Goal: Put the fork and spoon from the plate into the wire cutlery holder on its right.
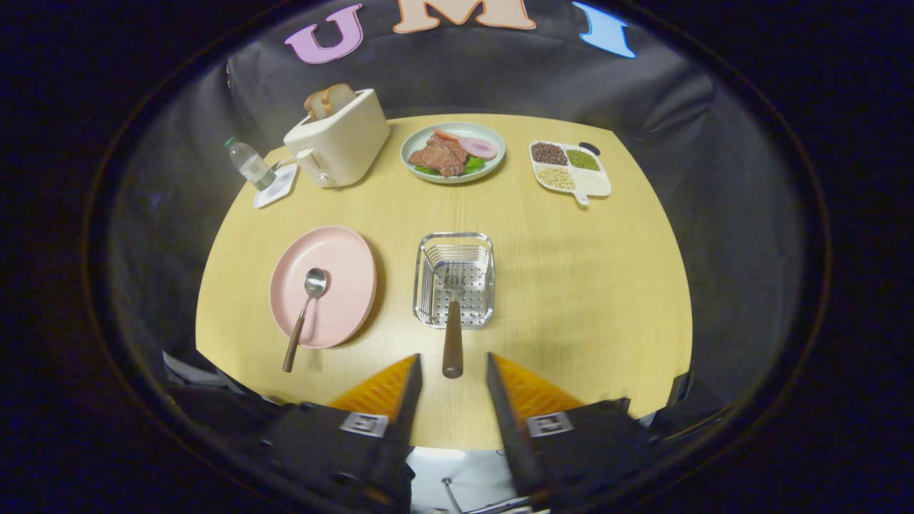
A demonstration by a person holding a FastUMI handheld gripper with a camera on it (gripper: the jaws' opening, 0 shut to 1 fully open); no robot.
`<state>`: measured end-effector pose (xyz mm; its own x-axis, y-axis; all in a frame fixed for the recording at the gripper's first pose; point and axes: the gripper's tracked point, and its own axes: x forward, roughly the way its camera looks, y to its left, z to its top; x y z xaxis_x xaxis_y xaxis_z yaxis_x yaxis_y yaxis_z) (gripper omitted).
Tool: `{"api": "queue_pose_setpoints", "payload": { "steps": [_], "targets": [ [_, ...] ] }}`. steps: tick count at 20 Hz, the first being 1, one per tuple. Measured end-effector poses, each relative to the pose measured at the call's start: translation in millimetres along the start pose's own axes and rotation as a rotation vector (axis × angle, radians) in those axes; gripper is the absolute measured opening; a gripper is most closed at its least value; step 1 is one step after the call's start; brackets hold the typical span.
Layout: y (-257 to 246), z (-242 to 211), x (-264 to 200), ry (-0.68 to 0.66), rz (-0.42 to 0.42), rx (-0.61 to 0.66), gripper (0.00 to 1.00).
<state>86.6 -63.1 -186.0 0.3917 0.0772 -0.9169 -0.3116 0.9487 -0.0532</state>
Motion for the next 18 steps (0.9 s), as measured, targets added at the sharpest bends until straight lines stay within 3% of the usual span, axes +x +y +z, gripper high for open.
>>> {"api": "queue_pose_setpoints", "payload": {
  "steps": [4,12,18],
  "targets": [
    [2.3,-0.6,-9.8,-0.089,-0.028,0.027,1.0],
    [16.6,-6.5,-36.5,-0.264,-0.089,0.181,0.99],
    [54.1,-23.4,-37.0,-0.396,-0.126,0.318,0.99]
  ]
}}
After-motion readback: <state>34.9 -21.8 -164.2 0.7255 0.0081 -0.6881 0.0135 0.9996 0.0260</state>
